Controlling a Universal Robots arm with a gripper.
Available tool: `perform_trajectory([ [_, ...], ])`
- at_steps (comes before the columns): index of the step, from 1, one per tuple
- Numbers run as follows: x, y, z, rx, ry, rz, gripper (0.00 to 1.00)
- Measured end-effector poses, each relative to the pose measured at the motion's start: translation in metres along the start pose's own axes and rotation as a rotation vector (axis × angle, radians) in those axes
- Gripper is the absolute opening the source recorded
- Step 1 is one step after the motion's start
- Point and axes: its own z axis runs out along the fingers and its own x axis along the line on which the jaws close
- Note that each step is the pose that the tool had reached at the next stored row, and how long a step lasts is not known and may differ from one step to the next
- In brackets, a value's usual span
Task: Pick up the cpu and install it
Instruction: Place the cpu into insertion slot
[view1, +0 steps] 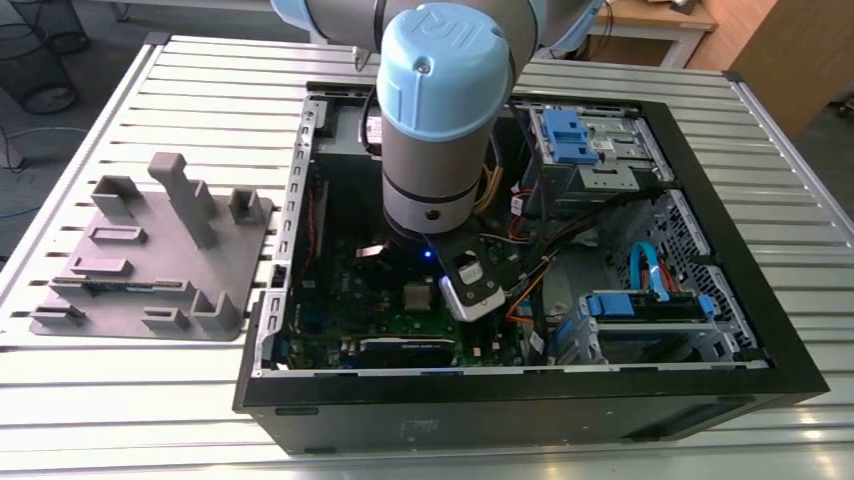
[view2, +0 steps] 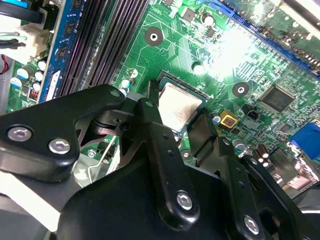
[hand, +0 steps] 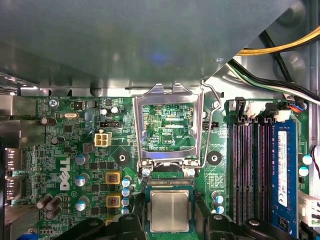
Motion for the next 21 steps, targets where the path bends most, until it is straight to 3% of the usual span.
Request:
perform_trajectory([
  [11, 0.0, 0.0002, 0.0002, -0.0005, -0.0003, 0.0, 0.48],
  [12, 0.0, 0.0002, 0.0002, -0.0004, -0.0002, 0.0, 0.54],
  [21, 0.0, 0.0004, -0.0021, -0.0003, 0.0, 0.0, 0.54],
])
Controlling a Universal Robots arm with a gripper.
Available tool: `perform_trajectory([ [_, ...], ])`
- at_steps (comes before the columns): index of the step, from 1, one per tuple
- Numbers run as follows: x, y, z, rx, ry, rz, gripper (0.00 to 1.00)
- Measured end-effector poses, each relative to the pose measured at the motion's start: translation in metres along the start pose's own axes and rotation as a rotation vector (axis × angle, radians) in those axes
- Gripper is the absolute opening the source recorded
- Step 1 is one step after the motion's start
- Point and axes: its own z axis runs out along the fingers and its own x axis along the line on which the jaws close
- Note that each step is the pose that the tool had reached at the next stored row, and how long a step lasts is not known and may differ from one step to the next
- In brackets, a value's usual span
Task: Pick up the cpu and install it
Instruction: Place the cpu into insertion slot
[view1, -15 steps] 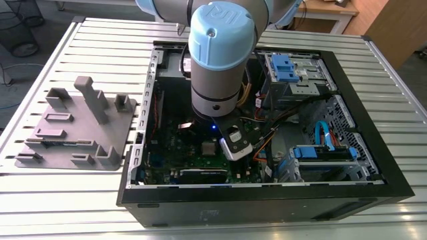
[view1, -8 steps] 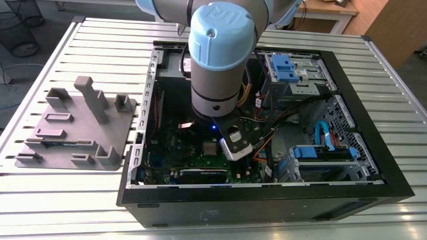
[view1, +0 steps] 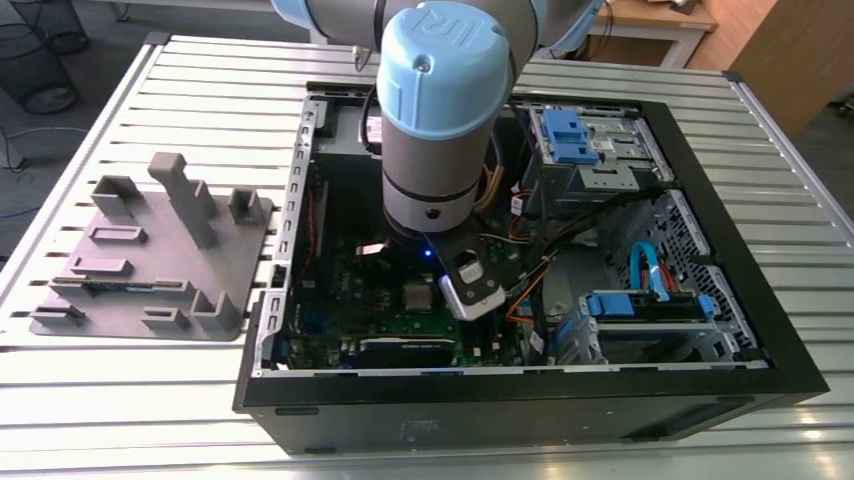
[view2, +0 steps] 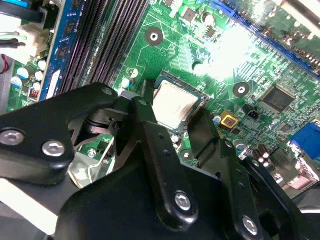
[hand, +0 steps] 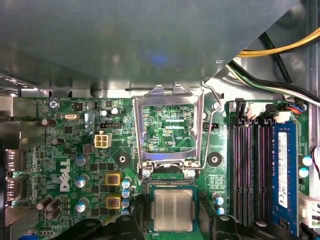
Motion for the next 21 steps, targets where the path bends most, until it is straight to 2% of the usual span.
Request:
perform_trajectory([
  [7, 0.0, -0.0001, -0.0004, 0.0002, 0.0, 0.0, 0.54],
  [13, 0.0005, -0.0026, -0.0003, 0.0002, 0.0, 0.0, 0.54],
  [21, 0.0006, -0.0009, -0.0002, 0.0001, -0.0001, 0.0, 0.54],
])
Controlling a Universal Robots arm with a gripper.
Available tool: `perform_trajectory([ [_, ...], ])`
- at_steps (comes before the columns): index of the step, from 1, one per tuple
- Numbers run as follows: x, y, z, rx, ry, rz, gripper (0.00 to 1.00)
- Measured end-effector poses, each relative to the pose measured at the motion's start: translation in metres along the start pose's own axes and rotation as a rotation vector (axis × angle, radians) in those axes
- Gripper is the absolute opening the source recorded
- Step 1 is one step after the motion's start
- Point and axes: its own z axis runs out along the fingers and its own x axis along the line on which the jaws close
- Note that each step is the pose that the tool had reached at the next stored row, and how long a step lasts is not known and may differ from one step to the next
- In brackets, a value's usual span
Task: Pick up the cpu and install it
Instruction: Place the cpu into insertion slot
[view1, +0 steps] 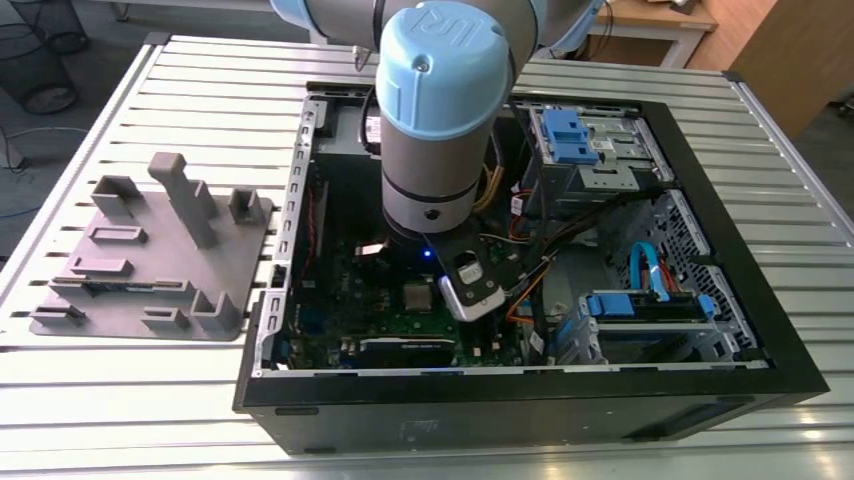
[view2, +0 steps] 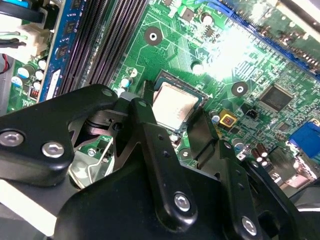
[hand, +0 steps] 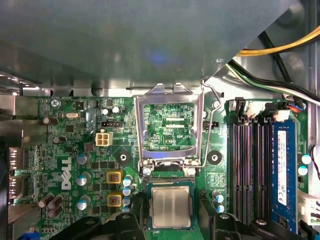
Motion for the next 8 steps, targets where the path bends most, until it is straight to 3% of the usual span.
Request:
perform_trajectory([
  [7, 0.0, 0.0007, 0.0, 0.0001, 0.0, 0.0, 0.53],
  [8, 0.0, 0.0009, 0.0, 0.0001, 0.0, 0.0, 0.46],
])
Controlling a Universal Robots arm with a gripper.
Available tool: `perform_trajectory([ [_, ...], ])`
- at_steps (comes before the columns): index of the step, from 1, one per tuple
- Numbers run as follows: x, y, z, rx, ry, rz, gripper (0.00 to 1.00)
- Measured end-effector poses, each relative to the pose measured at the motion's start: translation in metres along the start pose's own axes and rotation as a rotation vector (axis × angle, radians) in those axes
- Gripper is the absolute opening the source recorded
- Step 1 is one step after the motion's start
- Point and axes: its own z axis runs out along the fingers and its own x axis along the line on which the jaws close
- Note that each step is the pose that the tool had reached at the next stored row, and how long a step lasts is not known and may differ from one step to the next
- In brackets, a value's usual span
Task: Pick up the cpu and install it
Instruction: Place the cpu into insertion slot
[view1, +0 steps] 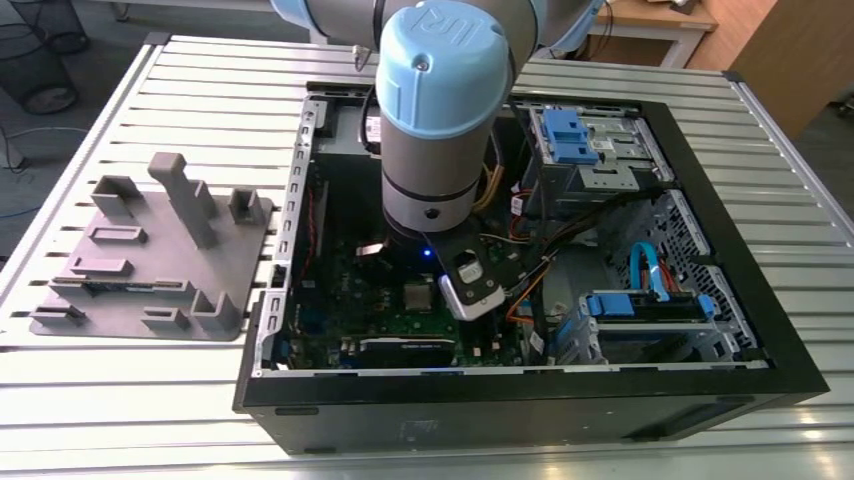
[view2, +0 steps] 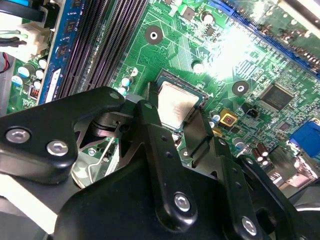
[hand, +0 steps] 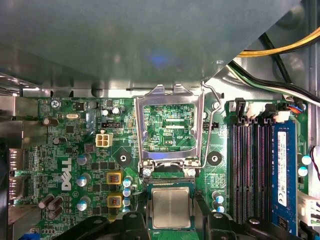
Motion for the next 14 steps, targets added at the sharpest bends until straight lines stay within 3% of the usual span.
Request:
perform_trajectory([
  [14, 0.0, 0.0014, 0.0, 0.0, 0.0, 0.0, 0.44],
])
